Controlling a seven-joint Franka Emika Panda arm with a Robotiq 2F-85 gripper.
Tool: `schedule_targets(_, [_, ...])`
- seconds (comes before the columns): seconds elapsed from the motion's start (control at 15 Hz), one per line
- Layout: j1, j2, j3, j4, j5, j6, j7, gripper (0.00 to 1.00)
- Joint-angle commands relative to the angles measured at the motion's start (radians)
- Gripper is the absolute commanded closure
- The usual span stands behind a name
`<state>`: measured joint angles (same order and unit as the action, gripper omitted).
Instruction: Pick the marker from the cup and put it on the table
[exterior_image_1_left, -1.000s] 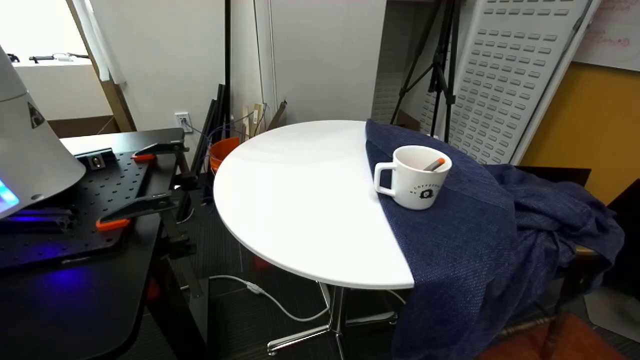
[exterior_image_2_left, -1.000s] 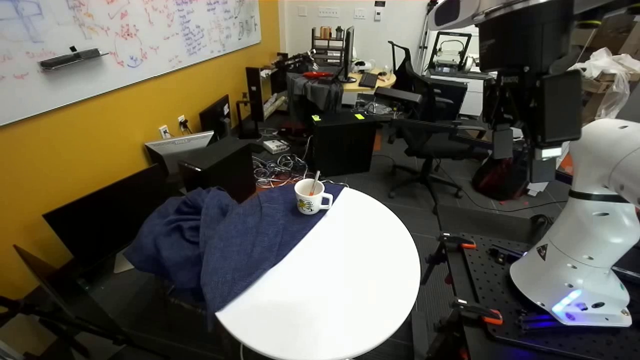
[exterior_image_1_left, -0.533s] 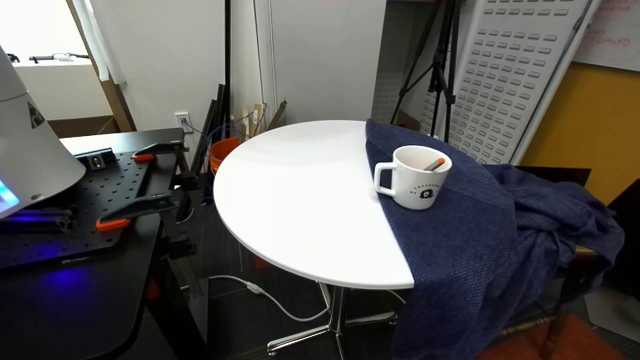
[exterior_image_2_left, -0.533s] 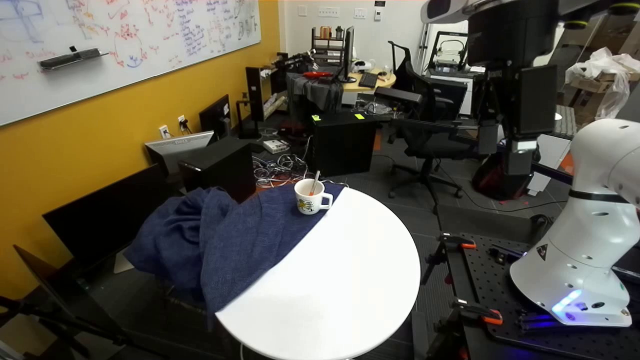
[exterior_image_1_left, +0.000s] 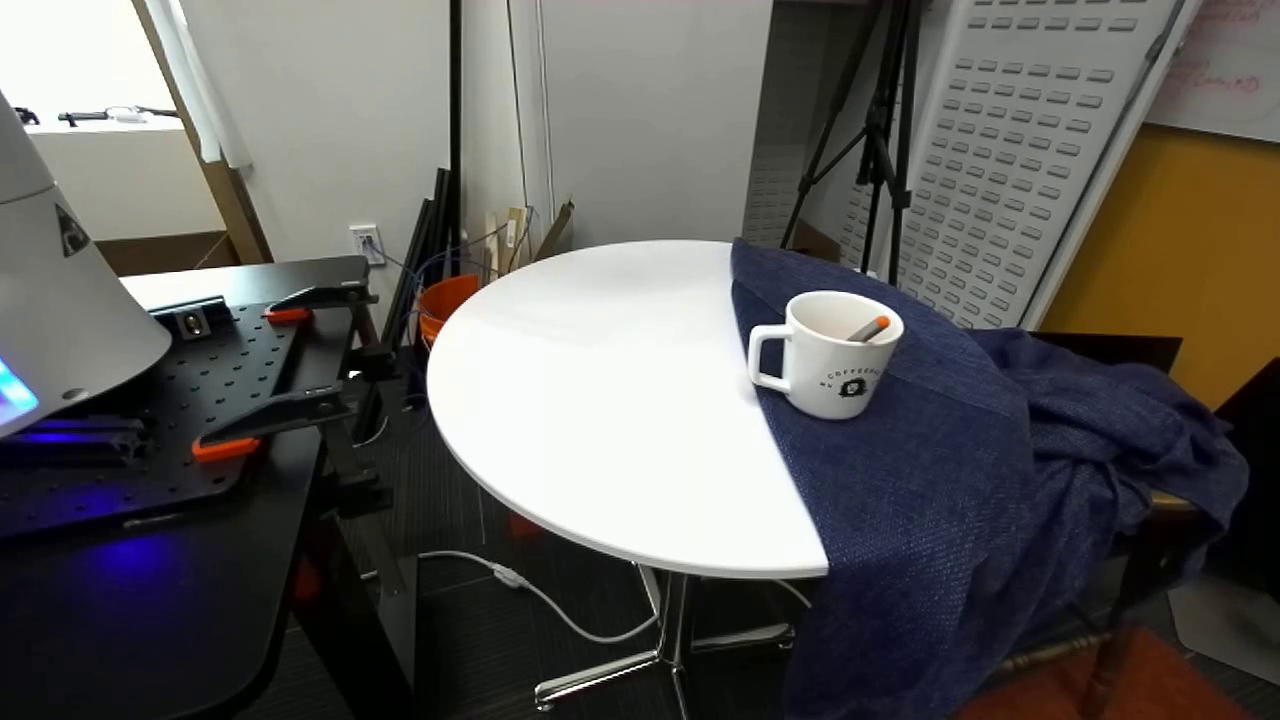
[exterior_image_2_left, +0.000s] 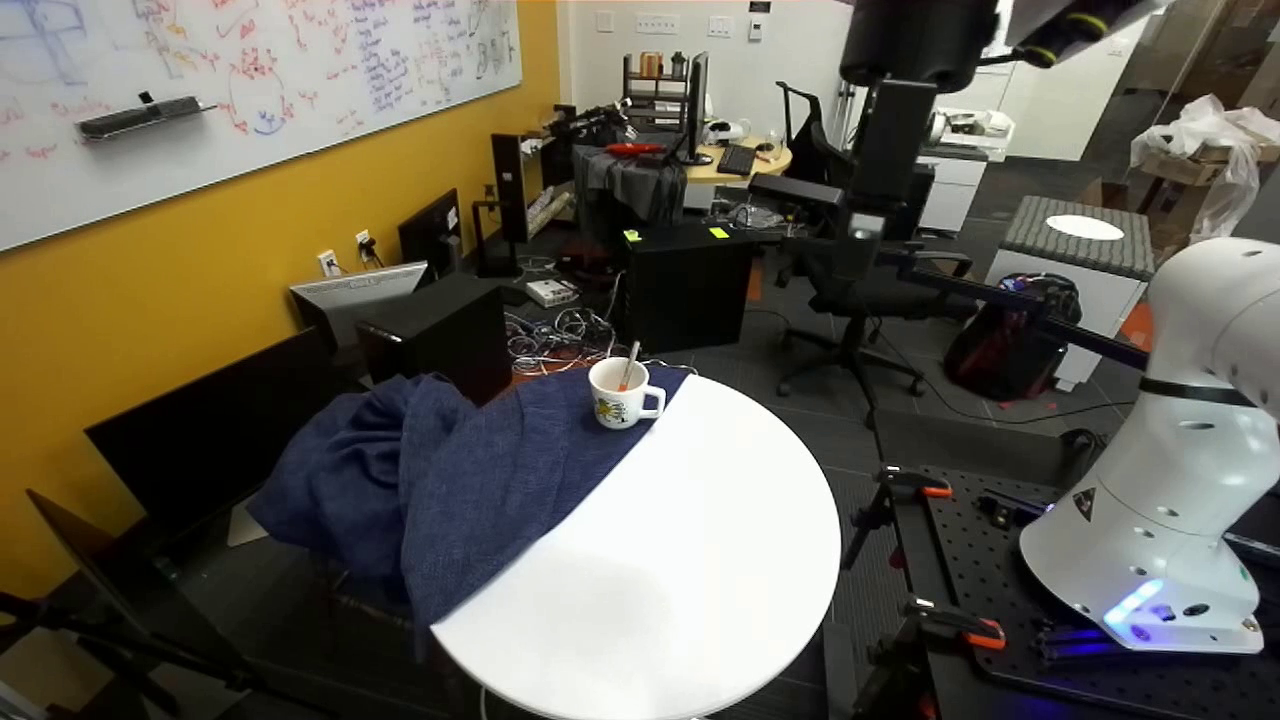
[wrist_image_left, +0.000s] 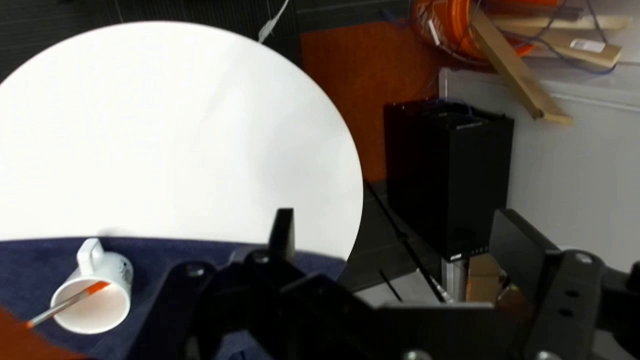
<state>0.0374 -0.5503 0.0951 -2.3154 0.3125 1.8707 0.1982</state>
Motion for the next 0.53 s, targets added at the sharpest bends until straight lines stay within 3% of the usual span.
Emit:
schedule_targets(0.0, [-0.052,-0.024,0.008,-0.045,-0.061,0.159,0.061,0.0])
schedule_targets(0.47, [-0.183,0.0,0.011,-0.097,-0.223,0.445,0.26,0.0])
